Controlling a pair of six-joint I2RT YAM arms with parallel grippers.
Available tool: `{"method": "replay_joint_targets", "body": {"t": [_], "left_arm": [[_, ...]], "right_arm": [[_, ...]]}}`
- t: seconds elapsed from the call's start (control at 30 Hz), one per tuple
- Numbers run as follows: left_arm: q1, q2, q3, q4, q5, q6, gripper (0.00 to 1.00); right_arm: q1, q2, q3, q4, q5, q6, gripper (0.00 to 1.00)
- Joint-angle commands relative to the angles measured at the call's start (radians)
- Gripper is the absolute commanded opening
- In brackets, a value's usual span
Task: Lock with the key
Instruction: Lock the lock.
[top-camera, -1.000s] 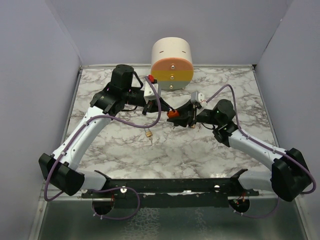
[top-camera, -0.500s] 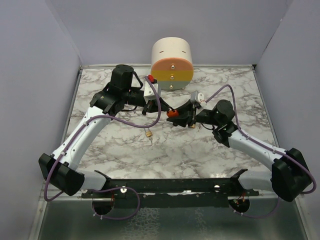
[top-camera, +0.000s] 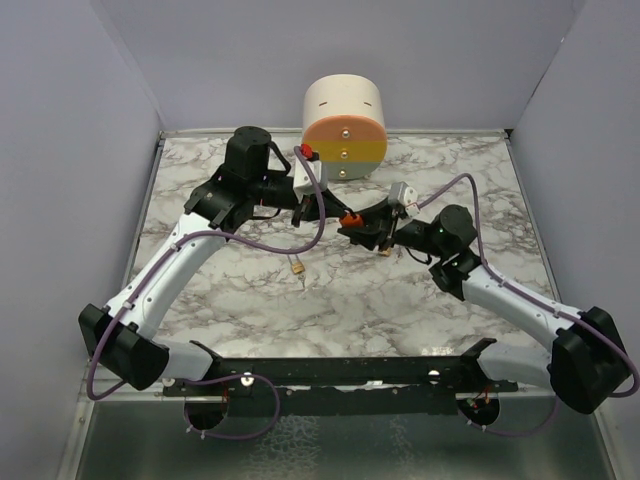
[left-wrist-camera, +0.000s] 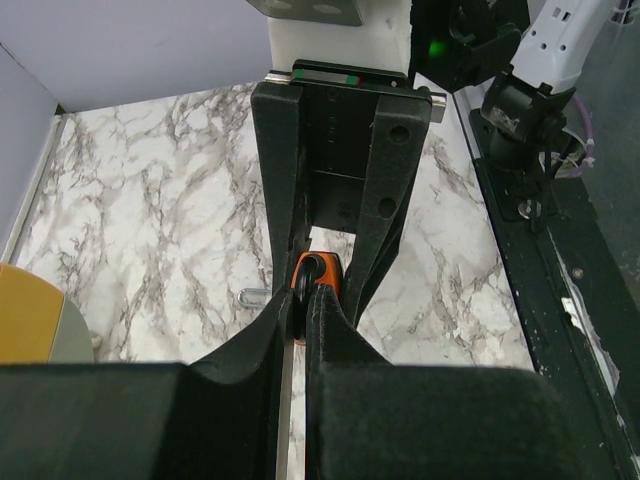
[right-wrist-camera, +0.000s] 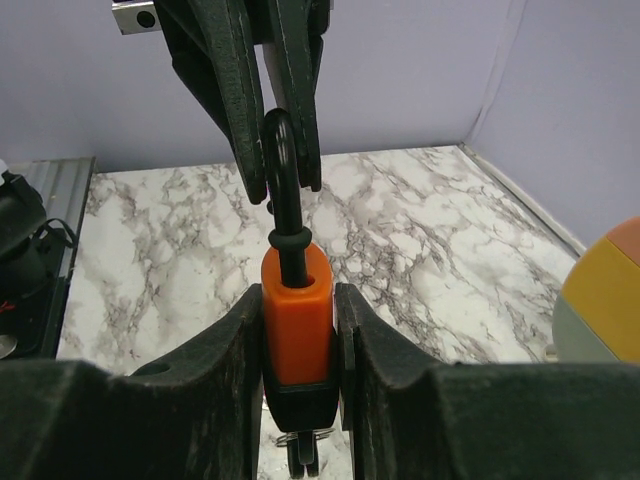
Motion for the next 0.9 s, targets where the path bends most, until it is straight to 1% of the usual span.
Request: {"method": "replay_joint_targets", "body": {"t": [0.0,0.17,0.3,0.47,0.63,0.87], "left_arm": [[-0.036,0.005,0.023,0.048,0.041,-0.079,0.0],[-0.04,0.007,0.009,0.067,0.009,-0.124,0.0],[-0.043,0.011,-0.017,0.086,0.015,-0.127,0.0],[-0.043,0.032,-0.027,0.114,0.053,-0.131,0.0],[-0.043,0.041,-0.032,0.116,0.054,-0.126,0.0],[-0.044,0.056,-0.046,0.116,0.069,-0.126,0.0]], "right_arm": [[-0.002,-0.041,-0.008,0.057,0.142,-0.003,0.02],[-0.002,-0.063,-0.013,0.07,0.161,-0.011,0.02],[-0.002,-0.079,-0.007,0.077,0.167,0.002,0.02],[-0.002,-0.09,0.005,0.096,0.12,0.048,0.02],[-0.002,-0.1,0.005,0.135,0.064,0.074,0.02],[-0.002,-0.121,-0.002,0.184,0.064,0.067,0.02]]}}
